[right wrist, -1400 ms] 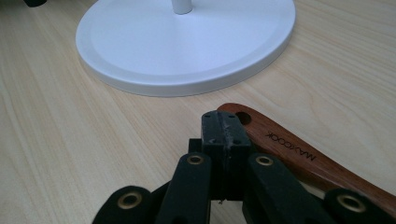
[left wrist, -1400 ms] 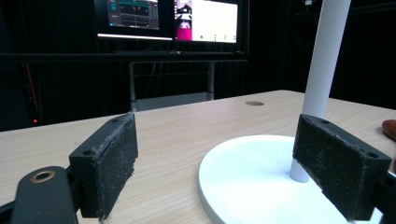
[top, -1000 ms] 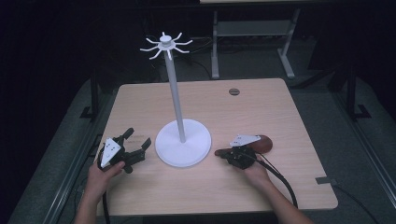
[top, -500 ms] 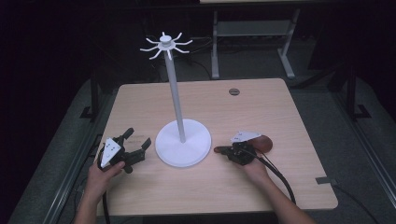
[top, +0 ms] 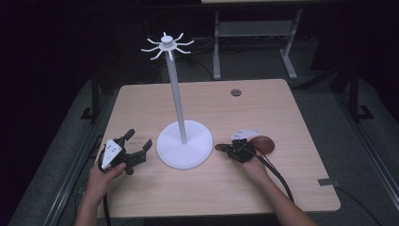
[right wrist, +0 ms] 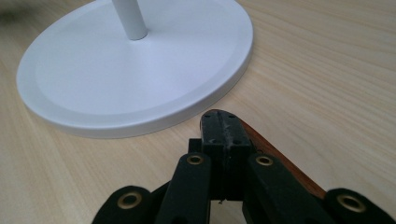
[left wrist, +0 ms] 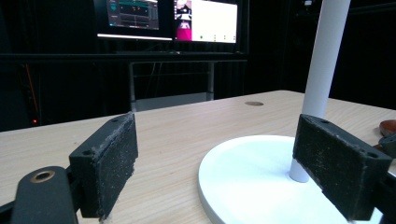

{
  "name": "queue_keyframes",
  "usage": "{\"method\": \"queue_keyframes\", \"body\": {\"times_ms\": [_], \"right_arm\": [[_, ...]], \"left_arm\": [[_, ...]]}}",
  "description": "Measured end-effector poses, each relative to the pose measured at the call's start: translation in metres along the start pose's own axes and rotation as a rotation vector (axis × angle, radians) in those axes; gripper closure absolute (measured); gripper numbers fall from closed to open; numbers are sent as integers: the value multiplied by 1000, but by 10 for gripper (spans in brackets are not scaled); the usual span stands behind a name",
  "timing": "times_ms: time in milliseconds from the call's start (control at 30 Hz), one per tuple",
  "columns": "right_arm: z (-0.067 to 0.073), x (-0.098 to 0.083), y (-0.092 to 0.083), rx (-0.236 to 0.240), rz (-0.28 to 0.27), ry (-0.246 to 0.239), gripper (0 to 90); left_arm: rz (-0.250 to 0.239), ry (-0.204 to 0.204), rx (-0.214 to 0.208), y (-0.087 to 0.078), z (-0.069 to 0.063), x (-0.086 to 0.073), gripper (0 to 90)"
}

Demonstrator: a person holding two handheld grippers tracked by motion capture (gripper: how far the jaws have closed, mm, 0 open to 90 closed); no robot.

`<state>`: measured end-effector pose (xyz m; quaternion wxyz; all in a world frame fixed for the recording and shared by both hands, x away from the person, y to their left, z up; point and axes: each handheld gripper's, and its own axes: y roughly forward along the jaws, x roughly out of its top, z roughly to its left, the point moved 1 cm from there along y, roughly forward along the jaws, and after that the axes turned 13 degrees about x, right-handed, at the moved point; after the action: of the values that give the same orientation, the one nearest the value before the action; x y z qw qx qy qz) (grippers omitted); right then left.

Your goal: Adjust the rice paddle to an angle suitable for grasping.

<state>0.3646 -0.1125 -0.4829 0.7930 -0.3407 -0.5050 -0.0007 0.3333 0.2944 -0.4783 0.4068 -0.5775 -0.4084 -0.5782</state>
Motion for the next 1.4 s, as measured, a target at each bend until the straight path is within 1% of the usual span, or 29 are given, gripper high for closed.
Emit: {"method": "queue_keyframes", "body": {"times_ms": [300,333,500,633,767,800,833,867,900,933,967,1000,1100,1167,1200,1233,1267,1300,1333,1367,1400], "right_arm": [[-5,4,4,-30,-12,1,897],[-6,5,5,-36,-11,11,897],[-9,8,7,-52,-15,17,897],[-9,9,9,-57,-12,16,897],[-8,8,8,-62,-24,-3,897],[-7,7,6,-52,-28,-3,897],[-7,7,6,-52,-28,-3,897],[-6,8,3,-56,-19,-14,897],[-6,8,3,-56,-19,-14,897],[-5,12,-5,-54,-30,-15,897],[-7,13,-8,-62,-39,-31,897],[-9,15,-12,-63,-48,-35,897],[-13,16,-22,-73,-47,-20,897],[-18,17,-30,-86,-47,-21,897],[-21,17,-34,-78,-45,-12,897],[-21,17,-34,-78,-45,-12,897],[-27,17,-41,-75,-38,-5,898],[-27,17,-41,-75,-38,-5,898],[-35,17,-48,-76,-33,10,898],[-35,17,-48,-76,-33,10,898],[-42,17,-55,-85,-26,15,898]], "left_arm": [[-2,-5,-1,0,0,0,134],[-1,3,-1,0,0,0,134],[1,3,0,0,0,0,134],[2,-1,1,0,0,0,134],[-2,-3,-3,0,0,0,134],[-4,-7,-4,0,0,0,134],[-4,-7,-4,0,0,0,134],[-4,-7,-5,0,0,0,134],[-4,-7,-5,0,0,0,134],[-4,-6,-5,0,1,0,134],[-3,-5,-4,0,1,0,134],[-3,-4,-4,0,1,0,134],[-1,7,-4,0,1,0,134],[-2,5,-5,0,1,0,134],[-3,-5,-4,0,1,0,134],[-3,-5,-4,0,1,0,134],[-3,-4,-5,0,1,0,134],[-3,-4,-5,0,1,0,134],[-3,-5,-6,0,1,0,134],[-3,-5,-6,0,1,0,134],[-3,-5,-7,0,2,0,134]]}}
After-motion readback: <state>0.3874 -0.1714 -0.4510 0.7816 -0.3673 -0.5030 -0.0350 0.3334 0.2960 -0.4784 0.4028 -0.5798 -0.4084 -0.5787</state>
